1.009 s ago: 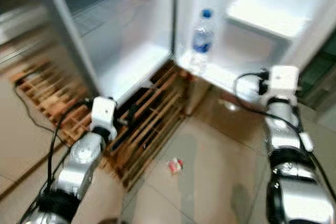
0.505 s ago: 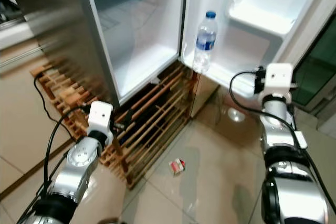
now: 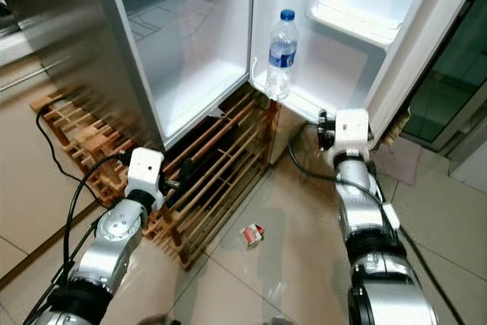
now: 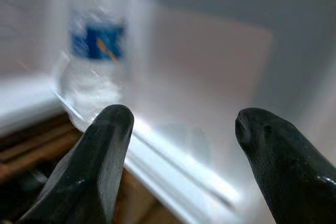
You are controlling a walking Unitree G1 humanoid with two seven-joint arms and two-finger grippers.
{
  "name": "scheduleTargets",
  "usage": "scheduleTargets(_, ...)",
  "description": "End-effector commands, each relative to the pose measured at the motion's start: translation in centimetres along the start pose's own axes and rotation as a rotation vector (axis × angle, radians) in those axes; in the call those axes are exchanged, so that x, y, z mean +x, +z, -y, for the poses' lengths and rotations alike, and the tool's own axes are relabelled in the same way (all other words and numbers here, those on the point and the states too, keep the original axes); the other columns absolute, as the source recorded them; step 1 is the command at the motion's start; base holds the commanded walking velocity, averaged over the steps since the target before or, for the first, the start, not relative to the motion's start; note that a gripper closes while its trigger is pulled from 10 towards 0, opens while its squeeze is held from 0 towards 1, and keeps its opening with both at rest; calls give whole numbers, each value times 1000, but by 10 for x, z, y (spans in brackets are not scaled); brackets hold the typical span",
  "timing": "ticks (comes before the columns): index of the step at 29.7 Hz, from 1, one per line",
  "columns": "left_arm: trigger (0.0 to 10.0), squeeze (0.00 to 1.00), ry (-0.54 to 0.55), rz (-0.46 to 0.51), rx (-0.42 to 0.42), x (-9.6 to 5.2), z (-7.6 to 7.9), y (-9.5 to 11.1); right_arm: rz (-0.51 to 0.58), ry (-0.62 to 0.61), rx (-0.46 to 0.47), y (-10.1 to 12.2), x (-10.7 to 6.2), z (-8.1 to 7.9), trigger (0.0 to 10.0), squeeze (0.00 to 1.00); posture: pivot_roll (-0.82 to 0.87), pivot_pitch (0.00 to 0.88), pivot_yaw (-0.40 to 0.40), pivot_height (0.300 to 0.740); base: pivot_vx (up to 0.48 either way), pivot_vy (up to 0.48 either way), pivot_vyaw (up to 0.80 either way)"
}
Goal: Restocking fridge
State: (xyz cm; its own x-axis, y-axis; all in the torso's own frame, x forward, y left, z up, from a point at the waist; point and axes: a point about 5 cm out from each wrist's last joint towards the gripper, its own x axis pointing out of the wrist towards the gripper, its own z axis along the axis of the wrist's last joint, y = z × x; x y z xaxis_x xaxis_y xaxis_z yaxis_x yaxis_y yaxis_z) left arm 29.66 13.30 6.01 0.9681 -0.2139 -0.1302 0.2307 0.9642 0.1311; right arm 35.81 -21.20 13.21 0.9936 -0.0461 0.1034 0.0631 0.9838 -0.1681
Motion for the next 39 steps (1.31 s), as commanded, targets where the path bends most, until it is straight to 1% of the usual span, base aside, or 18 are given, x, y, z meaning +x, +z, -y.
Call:
scheduleTargets(1, 10000, 0, 12, 6, 23, 0, -2, 3, -51, -1, 11, -3, 2, 10, 10000, 0, 117, 24, -2, 740, 0, 0, 0)
scheduleTargets(2, 10000, 0, 12, 6, 23, 0, -2, 3, -51, -1, 11, -3, 2, 10, 10000, 0, 117, 24, -2, 740, 0, 0, 0)
scheduleTargets(3, 10000, 0, 14, 16, 19, -2, -2, 4, -58, -6, 0, -1, 6, 17, 10000, 0, 126, 32, -8, 740, 0, -352, 0)
scheduleTargets(8, 10000, 0, 24, 23, 7, -6, -1, 3, -82, -6, -19, 1, 9, 28, 10000, 0, 137, 44, -19, 740, 0, -463, 0)
scheduleTargets(13, 10000, 0, 34, 21, -2, -9, -1, 3, -102, -8, -36, 1, 10, 41, 10000, 0, 130, 51, -17, 740, 0, -456, 0)
scheduleTargets(15, 10000, 0, 35, 20, -4, -9, -1, 3, -105, -9, -42, 1, 10, 42, 10000, 0, 128, 51, -15, 740, 0, -428, 0)
scheduleTargets(19, 10000, 0, 39, 20, -7, -8, -2, 4, -115, -15, -63, 1, 10, 48, 10000, 0, 125, 52, -11, 740, 283, -383, 0)
scheduleTargets(20, 10000, 0, 39, 20, -6, -8, -2, 5, -125, -26, -87, 1, 9, 55, 10000, 0, 122, 54, -6, 740, 382, -289, 0)
scheduleTargets(22, 10000, 0, 39, 19, -6, -8, -2, 5, -129, -33, -97, 1, 9, 58, 10000, 0, 122, 54, -5, 740, 416, 0, 0)
scheduleTargets(25, 10000, 0, 45, 8, 0, -8, -2, 4, -135, -86, -163, 4, 8, 73, 10000, 0, 120, 56, -1, 740, 451, 0, 0)
scheduleTargets(26, 10000, 0, 45, 8, 0, -8, -2, 4, -135, -86, -163, 4, 8, 73, 10000, 0, 120, 56, -1, 740, 458, 0, 0)
scheduleTargets(27, 10000, 0, 54, 2, 9, -7, -3, 4, -134, -109, -177, 6, 8, 78, 10000, 0, 121, 57, -2, 740, 251, 0, 0)
scheduleTargets(28, 10000, 0, 59, -5, 8, -7, -4, 3, -127, -122, -170, 8, 8, 82, 10000, 0, 121, 56, -4, 740, 0, 0, 0)
scheduleTargets(30, 10000, 0, 63, -10, 9, -7, -4, 3, -120, -122, -148, 9, 9, 82, 10000, 0, 120, 56, -4, 740, 0, 0, 0)
scheduleTargets(32, 10000, 0, 65, -19, 3, -6, -4, 2, -107, -76, -74, 9, 10, 73, 10000, 0, 119, 56, -3, 740, 0, 0, 0)
scheduleTargets(36, 10000, 0, 69, -21, 4, -3, -7, 3, -102, 216, 104, 4, 9, 27, 10000, 0, 120, 54, -1, 740, 0, 0, 0)
scheduleTargets(38, 10000, 0, 71, -19, 8, -3, -9, 4, -108, 356, 141, 3, 2, 7, 10000, 0, 121, 52, -1, 740, 0, 0, 0)
scheduleTargets(39, 10000, 0, 71, -19, 8, -3, -9, 4, -108, 356, 141, 3, 2, 7, 10000, 0, 121, 52, -1, 740, 0, 0, 0)
